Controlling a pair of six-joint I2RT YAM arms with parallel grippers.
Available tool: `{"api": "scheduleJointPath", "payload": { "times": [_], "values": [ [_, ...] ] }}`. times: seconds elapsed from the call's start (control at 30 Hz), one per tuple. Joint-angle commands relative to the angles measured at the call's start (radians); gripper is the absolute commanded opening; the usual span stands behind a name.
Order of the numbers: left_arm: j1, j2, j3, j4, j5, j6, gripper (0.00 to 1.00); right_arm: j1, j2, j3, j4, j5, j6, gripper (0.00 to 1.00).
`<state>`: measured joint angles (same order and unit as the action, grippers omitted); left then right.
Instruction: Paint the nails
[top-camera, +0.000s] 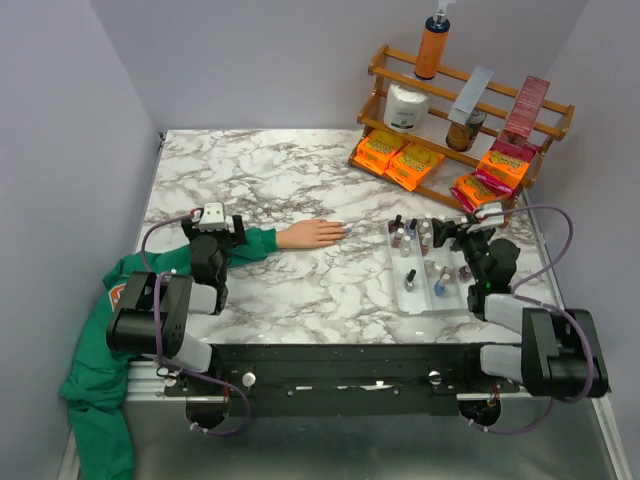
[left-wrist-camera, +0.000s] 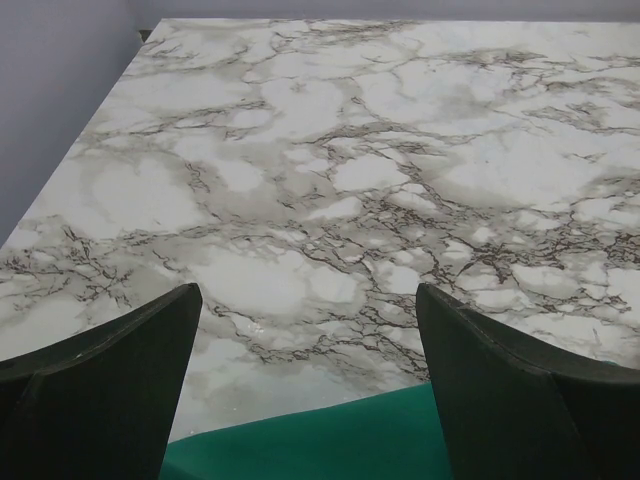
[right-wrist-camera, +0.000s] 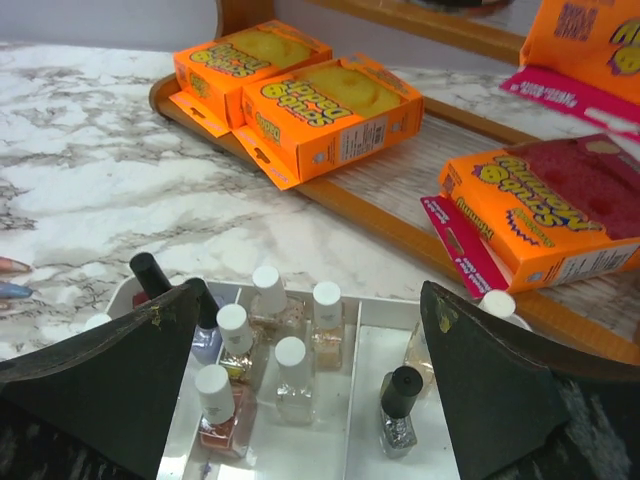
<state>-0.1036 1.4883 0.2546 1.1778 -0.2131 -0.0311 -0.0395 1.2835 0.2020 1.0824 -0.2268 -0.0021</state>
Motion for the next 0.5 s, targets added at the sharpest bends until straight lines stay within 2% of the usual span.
{"api": "scheduleJointPath", "payload": {
  "times": [0.0,0.1,0.13,0.17,0.23,0.27,0.33,0.37,0.4,0.47],
  "values": [
    [0.008,-0.014,0.006,0.019,-0.026,-0.004,0.99,-0.005,-0.202,0.077,-0.208,-0.025,-0.013,1.00],
    [0.007,-0.014,0.006,0.016,-0.026,-0.003,0.99,-0.005,-0.318,0.128,-0.347,-0.051,0.031,0.99],
    [0.007,-0.016,0.005,0.017,-0.028,-0.003,0.99,-0.005,-0.341,0.205,-0.430,-0.052,0.045,0.97],
    [0.008,-0.017,0.005,0.020,-0.026,-0.004,0.99,-0.005,-0.364,0.246,-0.610,-0.036,0.056,0.96],
    [0.013,-0.037,0.014,-0.004,0.009,-0.001,0.99,-0.005,-0.406,0.316,-0.769,-0.014,0.089,0.93],
    [0.031,-0.058,0.029,-0.109,0.042,-0.001,0.99,-0.005,-0.417,0.368,-0.914,-0.005,0.099,0.92],
    [0.054,-0.095,0.157,-0.309,0.113,-0.022,0.99,-0.005,-0.449,0.419,-1.053,0.003,0.117,0.86],
    [0.088,-0.095,0.222,-0.519,0.159,-0.029,0.99,-0.003,-0.460,0.460,-1.191,0.045,0.132,0.85],
    [0.094,-0.095,0.336,-0.605,0.208,-0.014,0.99,0.004,-0.476,0.474,-1.246,0.070,0.148,0.84],
    [0.094,-0.108,0.412,-0.751,0.297,0.023,0.99,0.022,-0.513,0.499,-1.402,0.174,0.200,0.78]
  ]
}}
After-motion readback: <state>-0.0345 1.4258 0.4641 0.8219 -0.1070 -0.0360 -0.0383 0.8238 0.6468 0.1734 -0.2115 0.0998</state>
